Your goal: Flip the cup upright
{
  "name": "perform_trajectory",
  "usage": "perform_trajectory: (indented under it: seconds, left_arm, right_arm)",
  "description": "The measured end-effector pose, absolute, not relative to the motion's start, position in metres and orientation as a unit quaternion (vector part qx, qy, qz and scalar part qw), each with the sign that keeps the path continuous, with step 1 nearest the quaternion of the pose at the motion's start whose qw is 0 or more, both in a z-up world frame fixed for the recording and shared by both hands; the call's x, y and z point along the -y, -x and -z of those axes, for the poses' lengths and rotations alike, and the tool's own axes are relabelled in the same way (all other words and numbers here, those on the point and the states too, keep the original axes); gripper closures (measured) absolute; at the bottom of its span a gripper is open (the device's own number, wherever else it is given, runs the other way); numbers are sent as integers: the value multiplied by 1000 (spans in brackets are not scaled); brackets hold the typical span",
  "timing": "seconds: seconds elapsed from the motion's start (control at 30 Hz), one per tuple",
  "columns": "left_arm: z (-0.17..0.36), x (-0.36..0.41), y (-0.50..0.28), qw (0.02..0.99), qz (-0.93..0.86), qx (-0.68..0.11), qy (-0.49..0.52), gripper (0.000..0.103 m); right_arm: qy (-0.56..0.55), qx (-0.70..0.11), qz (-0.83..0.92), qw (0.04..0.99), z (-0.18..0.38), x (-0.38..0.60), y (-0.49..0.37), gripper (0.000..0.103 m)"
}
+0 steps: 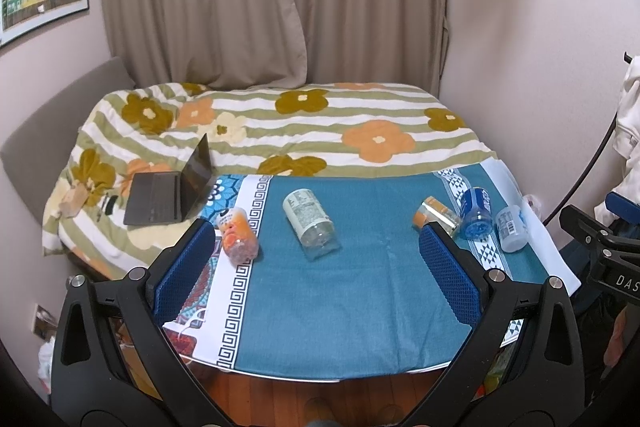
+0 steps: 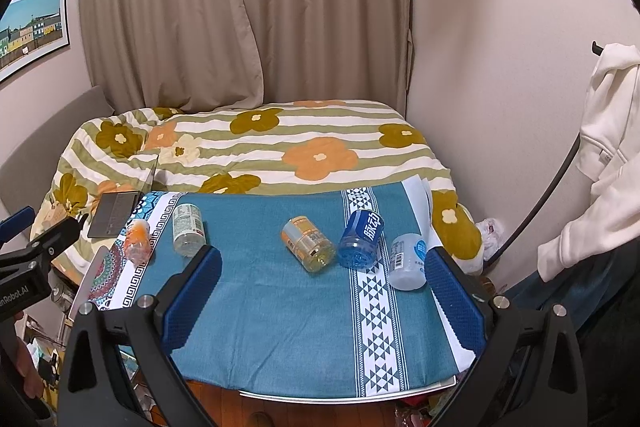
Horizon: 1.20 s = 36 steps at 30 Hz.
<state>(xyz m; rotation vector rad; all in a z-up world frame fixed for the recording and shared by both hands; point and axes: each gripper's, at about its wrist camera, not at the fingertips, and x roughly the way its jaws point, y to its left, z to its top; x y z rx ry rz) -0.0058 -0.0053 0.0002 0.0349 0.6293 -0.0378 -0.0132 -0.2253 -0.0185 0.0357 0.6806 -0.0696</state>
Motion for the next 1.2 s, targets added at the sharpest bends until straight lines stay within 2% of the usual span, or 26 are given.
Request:
perform_trajectory:
  seconds: [0.63,0.87,1.2]
  left_arm:
    - [-1,-9,-4,950,24,-311,-22,0]
    - [6,-25,-34,938,34,-345,-30,0]
    - [44,-36,-88,916,51,-398,-32,0]
  right_arm:
    - [-24,-330,37,943,17,219,14,2]
    - [-31,-341,48,938,21,213,-1,2]
    - [-6,-375,21,927,51,210,-45,2]
